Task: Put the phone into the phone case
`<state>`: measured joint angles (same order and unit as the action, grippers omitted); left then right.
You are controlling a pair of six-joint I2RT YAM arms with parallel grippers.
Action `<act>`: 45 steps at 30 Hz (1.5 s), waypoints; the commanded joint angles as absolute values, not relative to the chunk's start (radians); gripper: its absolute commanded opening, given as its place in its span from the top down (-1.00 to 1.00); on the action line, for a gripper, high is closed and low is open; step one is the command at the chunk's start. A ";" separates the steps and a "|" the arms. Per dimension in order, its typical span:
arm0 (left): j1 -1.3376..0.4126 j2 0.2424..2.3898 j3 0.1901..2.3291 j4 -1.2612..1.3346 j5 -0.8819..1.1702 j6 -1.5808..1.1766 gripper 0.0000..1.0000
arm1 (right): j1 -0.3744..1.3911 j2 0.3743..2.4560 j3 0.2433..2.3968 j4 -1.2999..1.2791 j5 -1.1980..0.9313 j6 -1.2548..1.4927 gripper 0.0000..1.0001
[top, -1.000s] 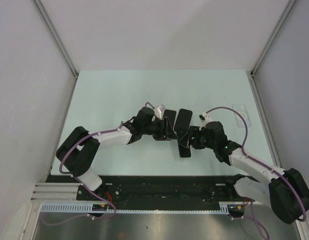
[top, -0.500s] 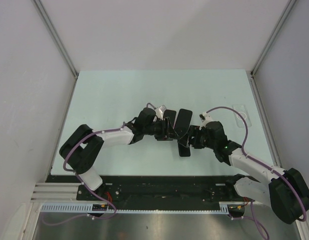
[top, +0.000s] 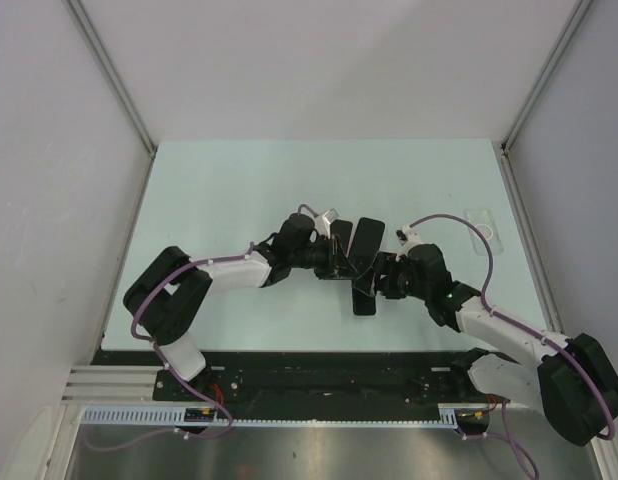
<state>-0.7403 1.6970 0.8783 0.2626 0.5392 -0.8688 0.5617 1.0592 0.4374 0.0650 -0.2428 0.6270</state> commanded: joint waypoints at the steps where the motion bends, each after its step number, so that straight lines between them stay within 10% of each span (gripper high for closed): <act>1: -0.747 1.695 0.882 0.291 0.572 -0.870 0.76 | 0.568 1.060 0.449 0.169 -0.227 0.653 0.07; 13: -0.747 1.594 0.913 0.106 0.532 -0.786 1.00 | 0.490 0.989 0.642 -0.173 -0.101 0.480 -0.59; 26: -0.712 1.330 0.940 -0.302 0.357 -0.575 0.99 | -0.172 1.187 0.816 -0.434 0.351 0.882 -0.36; 30: -0.652 1.206 0.914 -0.389 0.331 -0.508 1.00 | -0.274 1.293 0.859 -0.430 0.379 0.933 -0.02; 45: -0.548 0.980 0.871 -0.575 0.236 -0.310 1.00 | -0.351 1.764 1.204 -0.271 -0.086 0.078 -0.15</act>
